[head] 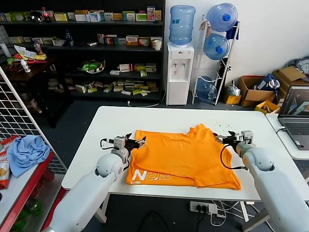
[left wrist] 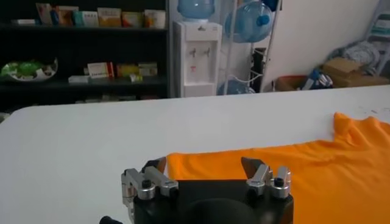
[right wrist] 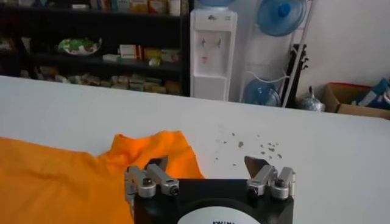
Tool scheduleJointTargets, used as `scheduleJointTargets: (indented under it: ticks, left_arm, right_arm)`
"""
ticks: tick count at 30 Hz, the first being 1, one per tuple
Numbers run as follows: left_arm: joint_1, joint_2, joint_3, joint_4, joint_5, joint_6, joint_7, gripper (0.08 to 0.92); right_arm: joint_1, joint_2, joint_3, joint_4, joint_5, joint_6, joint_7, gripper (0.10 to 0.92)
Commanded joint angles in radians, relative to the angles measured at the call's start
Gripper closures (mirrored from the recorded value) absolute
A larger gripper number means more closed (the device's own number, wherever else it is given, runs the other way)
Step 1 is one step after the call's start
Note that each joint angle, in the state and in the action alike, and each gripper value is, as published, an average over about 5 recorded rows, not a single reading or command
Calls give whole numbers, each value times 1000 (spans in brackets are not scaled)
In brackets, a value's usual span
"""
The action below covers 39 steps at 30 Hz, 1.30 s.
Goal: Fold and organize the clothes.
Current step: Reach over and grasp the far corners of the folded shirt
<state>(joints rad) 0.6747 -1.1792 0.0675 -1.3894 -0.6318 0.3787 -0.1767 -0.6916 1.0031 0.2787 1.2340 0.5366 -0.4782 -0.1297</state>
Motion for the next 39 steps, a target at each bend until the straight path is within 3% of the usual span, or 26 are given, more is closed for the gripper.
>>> scheduleJointTargets:
  ticks: [1,20,25,28,39]
  left_arm:
    - [-172,-99,32,273,-41,5,3,177]
    - [-193,-186,2,453,60,-29,41,177]
    - [-186,-191,-4,469,72,-36,54,182]
    - [-179,-186,0,457,75,-39,60,233]
    - [-134,-149,13,361,56,-27,66,553]
  right_arm:
    - [180,70,-64,-255,-38,-21,-61,203]
    - [227,165,-78,-444,-148,73,-125,218]
    - [246,190,-78,-464,-154,98,-123,345]
    - [253,196,-78,-466,-153,99,-119,432]
    - [239,192,-66,-437,-135,100,-105,744]
